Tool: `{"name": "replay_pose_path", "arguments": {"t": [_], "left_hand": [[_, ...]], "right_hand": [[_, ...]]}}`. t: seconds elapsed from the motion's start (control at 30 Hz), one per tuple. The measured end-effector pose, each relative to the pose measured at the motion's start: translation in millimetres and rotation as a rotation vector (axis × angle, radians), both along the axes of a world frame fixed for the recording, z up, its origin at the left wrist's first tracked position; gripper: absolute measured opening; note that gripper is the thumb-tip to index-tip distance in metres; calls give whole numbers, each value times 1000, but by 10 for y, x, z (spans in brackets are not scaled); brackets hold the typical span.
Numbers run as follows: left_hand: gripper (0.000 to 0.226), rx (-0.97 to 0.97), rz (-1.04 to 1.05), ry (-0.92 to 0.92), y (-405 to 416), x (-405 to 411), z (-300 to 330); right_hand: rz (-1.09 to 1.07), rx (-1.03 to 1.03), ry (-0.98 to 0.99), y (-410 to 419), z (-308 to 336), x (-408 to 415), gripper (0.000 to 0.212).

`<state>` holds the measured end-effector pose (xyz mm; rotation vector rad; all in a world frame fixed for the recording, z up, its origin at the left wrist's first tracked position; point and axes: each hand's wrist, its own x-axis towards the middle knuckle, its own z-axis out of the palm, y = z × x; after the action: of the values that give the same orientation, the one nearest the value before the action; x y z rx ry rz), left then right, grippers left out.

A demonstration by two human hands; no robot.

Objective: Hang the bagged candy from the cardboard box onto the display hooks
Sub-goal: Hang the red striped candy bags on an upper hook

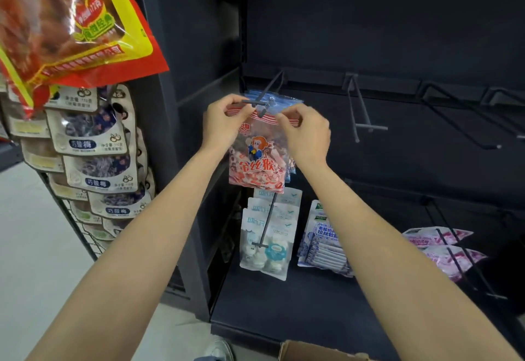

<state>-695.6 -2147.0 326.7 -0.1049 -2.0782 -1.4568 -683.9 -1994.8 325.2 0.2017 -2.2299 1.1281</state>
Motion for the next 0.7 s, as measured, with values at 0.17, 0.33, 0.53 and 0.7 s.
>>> {"name": "replay_pose_path", "arguments": {"t": [0.17, 0.33, 0.53, 0.7], "left_hand": [[10, -147, 172, 71, 66, -268, -1], [28, -196, 295, 111, 176, -252, -56], [41, -142, 302, 196, 265, 407, -531], [24, -81, -4, -130, 416, 1181, -1230]], "right_hand": [[-173, 159, 17, 72, 107, -181, 17], [-191, 153, 22, 30, 79, -182, 25], [27, 140, 142, 204, -516, 335, 40], [97, 233, 64, 664, -1291, 1162, 31]]}}
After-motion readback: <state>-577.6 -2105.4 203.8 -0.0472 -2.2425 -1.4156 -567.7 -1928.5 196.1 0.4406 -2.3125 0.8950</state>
